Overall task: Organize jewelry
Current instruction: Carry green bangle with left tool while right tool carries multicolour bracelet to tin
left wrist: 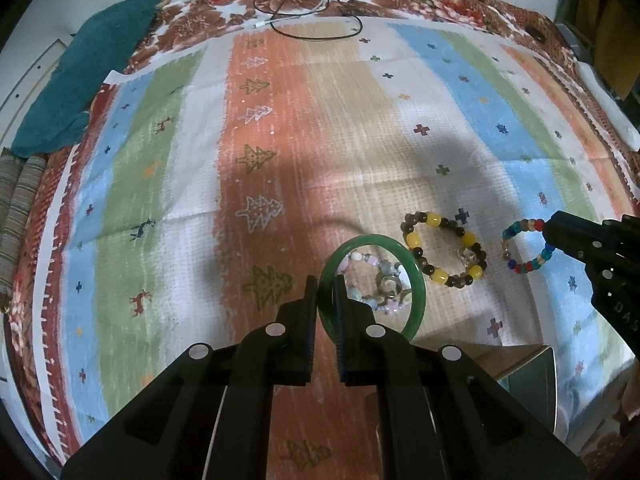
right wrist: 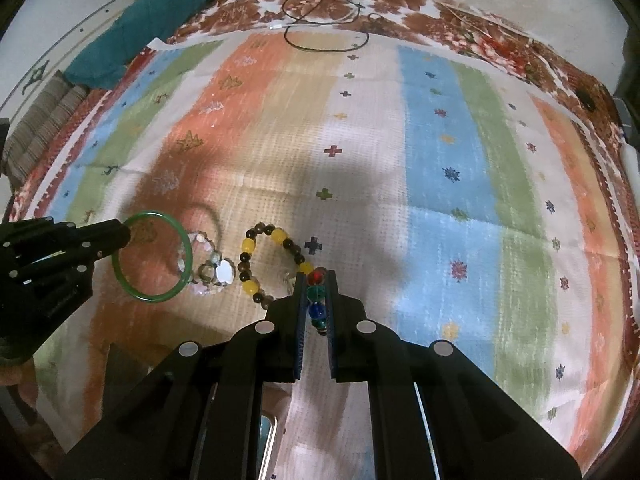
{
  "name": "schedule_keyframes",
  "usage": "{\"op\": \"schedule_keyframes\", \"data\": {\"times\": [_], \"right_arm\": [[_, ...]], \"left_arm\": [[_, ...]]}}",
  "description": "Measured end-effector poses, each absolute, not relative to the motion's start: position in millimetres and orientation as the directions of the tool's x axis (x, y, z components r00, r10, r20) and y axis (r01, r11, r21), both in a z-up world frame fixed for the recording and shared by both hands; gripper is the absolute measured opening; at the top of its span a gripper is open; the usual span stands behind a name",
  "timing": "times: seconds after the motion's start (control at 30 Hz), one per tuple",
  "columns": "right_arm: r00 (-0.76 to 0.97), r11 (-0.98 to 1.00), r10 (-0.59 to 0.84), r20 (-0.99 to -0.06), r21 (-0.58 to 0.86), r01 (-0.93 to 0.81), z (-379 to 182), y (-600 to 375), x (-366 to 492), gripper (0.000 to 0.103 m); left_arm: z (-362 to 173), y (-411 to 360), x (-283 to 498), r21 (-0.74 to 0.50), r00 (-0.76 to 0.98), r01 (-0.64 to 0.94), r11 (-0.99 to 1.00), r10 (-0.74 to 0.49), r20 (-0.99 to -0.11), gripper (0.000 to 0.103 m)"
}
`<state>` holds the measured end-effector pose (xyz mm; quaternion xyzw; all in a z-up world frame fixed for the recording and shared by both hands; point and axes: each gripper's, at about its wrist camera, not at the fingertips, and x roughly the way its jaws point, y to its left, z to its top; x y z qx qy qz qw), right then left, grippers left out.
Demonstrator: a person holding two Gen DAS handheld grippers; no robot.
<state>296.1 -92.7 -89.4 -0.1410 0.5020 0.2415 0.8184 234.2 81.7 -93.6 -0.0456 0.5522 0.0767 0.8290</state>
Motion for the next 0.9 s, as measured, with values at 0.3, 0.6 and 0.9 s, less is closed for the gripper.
{"op": "schedule_keyframes", "data": {"times": [0.3,0.6,0.9], "right_arm": [[0.384,0.843,0.282,-0.879,0.036,-0.537,-80.7,-98.4,284.9,0.01],[0.431,0.836,0.336,-0.838,0.055,-0.546,-56.0,-103.0,265.2,0.01],[0.459,0.83,0.354,-0.815,0.047,-0.556,-44.9,-104.4,248.6,0.01]], "left_arm": [[-80.3,78.3,222.3,-0.009,0.41,-0.179,0.984,0.067,-0.909,0.007],[-61.3,71.6,204.9,-0.026,0.456,-0.175,0.984,0.057,-0.888,0.007],[-50.8,63.4,190.6,-0.028,0.484,-0.167,0.986,0.057,-0.873,0.007]]}}
